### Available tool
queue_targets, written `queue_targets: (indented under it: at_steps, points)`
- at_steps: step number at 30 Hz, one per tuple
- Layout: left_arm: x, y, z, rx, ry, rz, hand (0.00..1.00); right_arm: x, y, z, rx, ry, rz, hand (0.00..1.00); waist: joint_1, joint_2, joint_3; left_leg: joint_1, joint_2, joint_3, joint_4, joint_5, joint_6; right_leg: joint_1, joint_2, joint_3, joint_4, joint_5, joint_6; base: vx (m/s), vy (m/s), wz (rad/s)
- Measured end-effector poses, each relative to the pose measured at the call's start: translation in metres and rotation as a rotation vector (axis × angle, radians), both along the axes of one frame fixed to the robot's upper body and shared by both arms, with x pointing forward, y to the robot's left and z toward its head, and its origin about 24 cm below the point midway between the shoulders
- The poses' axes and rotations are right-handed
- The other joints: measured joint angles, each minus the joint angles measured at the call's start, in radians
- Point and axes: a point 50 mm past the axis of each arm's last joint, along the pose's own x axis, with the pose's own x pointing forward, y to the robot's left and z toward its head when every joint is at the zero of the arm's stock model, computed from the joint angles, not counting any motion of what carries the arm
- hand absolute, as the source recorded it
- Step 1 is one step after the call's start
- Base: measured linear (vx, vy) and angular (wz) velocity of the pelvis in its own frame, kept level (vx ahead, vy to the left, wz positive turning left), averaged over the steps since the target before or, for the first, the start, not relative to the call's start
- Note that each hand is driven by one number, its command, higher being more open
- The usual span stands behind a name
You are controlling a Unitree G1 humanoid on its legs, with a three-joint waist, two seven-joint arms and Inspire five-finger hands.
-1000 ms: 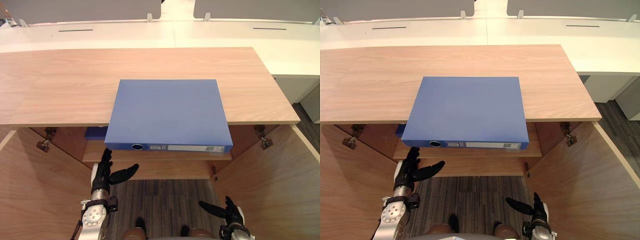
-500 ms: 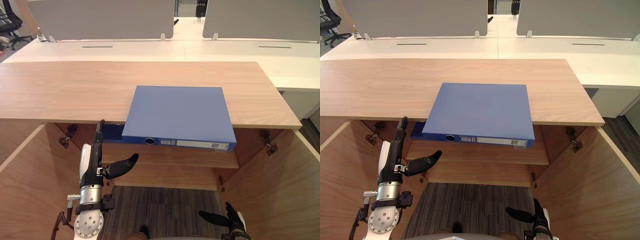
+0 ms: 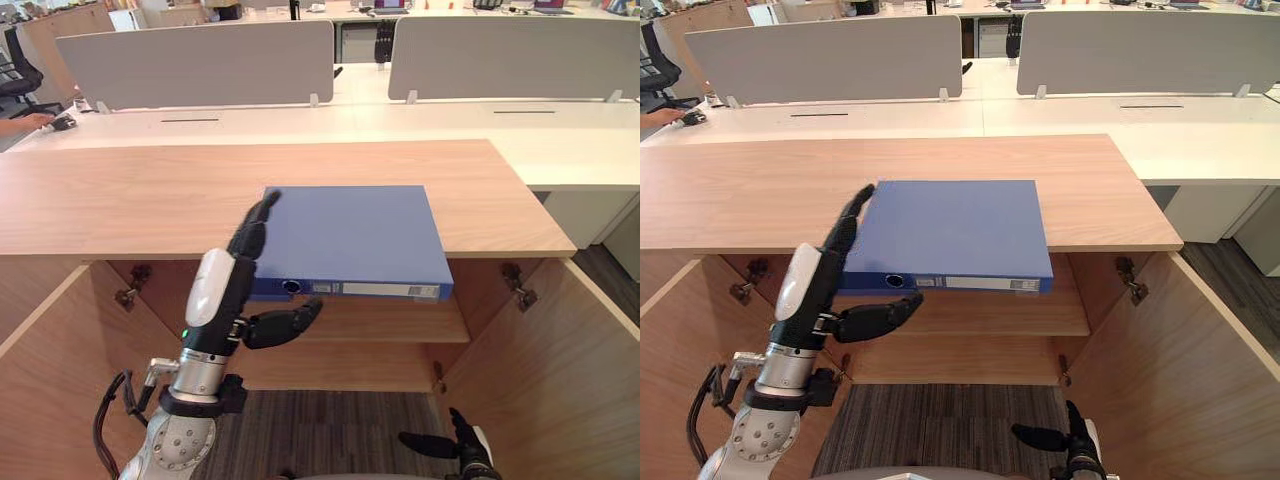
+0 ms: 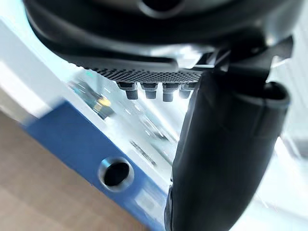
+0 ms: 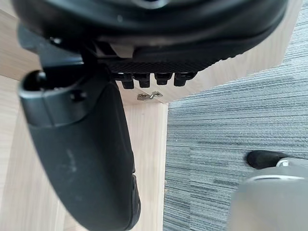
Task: Walk over to the cabinet, pick up the folder, carry it to the office cabinet, place the folder inside the office cabinet, then close the office cabinet door
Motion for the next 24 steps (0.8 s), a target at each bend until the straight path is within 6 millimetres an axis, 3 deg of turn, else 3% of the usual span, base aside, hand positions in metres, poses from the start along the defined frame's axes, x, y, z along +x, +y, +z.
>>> queue_targets:
  at_steps: [7, 8, 12, 18, 24]
  points:
    - [0.013, -0.009, -0.011, 0.175, 0.003, -0.049, 1.00, -0.003, 0.000, -0.001, 0.005, 0.011, -0.001, 1.00, -0.024, -0.005, -0.004, 0.019, -0.001, 0.026, -0.020, 0.000, 0.000, -0.005, 0.000, 0.027, -0.002, 0.001, 0.001, 0.00, -0.002, -0.12]
    - [0.016, -0.008, -0.013, 0.210, 0.004, -0.034, 0.00, -0.004, 0.000, -0.001, 0.006, 0.012, -0.001, 1.00, -0.024, -0.005, -0.005, 0.021, 0.000, 0.030, -0.023, 0.000, 0.000, -0.006, 0.001, 0.031, -0.002, 0.001, 0.001, 0.01, -0.010, -0.10]
    - [0.025, -0.003, -0.024, 0.336, 0.006, 0.020, 0.00, -0.005, 0.000, -0.002, 0.010, 0.015, -0.001, 1.00, -0.025, -0.006, -0.007, 0.041, -0.003, 0.033, -0.058, 0.014, 0.001, -0.007, 0.002, 0.033, -0.008, 0.002, 0.000, 0.00, -0.007, -0.04]
    - [0.036, -0.004, -0.011, 0.409, -0.127, 0.091, 0.00, -0.002, 0.002, -0.001, 0.026, 0.008, 0.005, 1.00, -0.026, -0.011, -0.008, 0.051, -0.008, 0.032, -0.073, 0.020, 0.002, -0.002, -0.001, 0.031, -0.016, 0.002, 0.000, 0.00, 0.000, 0.00]
    - [0.040, -0.003, 0.000, 0.260, -0.147, 0.154, 0.00, 0.002, 0.004, 0.001, 0.040, -0.017, 0.000, 1.00, -0.027, -0.011, -0.014, 0.049, -0.005, 0.037, -0.077, 0.020, 0.001, -0.003, 0.001, 0.037, -0.026, 0.004, 0.003, -0.02, -0.014, -0.03]
